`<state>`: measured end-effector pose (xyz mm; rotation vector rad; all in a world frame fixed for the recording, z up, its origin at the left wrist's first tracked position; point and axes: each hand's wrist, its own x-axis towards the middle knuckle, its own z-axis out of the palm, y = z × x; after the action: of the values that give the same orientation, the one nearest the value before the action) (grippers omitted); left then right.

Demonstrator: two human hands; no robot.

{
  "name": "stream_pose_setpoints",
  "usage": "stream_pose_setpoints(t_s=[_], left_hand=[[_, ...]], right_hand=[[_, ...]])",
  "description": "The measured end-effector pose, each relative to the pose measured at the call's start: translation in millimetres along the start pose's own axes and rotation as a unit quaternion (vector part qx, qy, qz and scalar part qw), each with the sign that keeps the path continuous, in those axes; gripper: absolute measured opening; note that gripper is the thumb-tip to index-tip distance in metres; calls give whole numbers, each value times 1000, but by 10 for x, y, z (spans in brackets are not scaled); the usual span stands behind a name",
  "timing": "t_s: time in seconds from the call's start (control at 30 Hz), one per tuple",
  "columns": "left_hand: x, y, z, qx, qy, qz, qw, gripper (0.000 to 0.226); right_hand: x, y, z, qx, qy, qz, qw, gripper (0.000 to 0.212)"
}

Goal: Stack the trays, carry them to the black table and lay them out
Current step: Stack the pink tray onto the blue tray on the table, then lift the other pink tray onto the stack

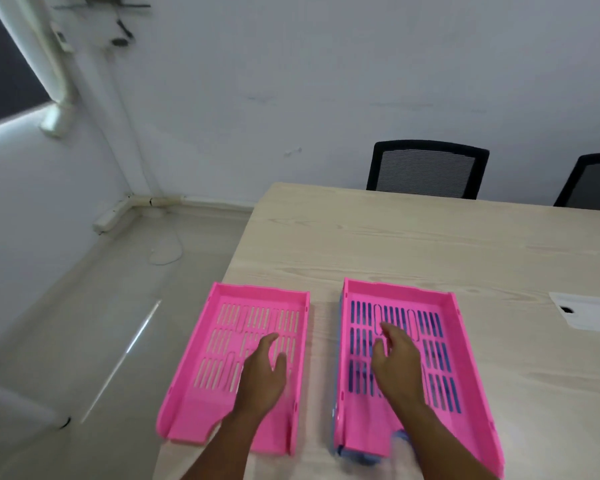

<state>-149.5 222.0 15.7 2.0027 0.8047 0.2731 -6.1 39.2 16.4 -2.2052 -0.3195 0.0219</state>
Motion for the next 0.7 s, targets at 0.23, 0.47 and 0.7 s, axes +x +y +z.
stream_pose_setpoints(t_s=[0.23,0.47,0.7], left_hand=[[41,-417,-539,-1,54,-38,998,39],[129,-849,-859,43,96,-50,993,36],[142,-1166,-972,87,69,-127,986,60]], right_hand=[[-114,-410,613,15,-46,-36,998,37],[-326,-595,1015,4,-123,-17,992,45],[-520,-490,1226,-28,-225,77,971,42]])
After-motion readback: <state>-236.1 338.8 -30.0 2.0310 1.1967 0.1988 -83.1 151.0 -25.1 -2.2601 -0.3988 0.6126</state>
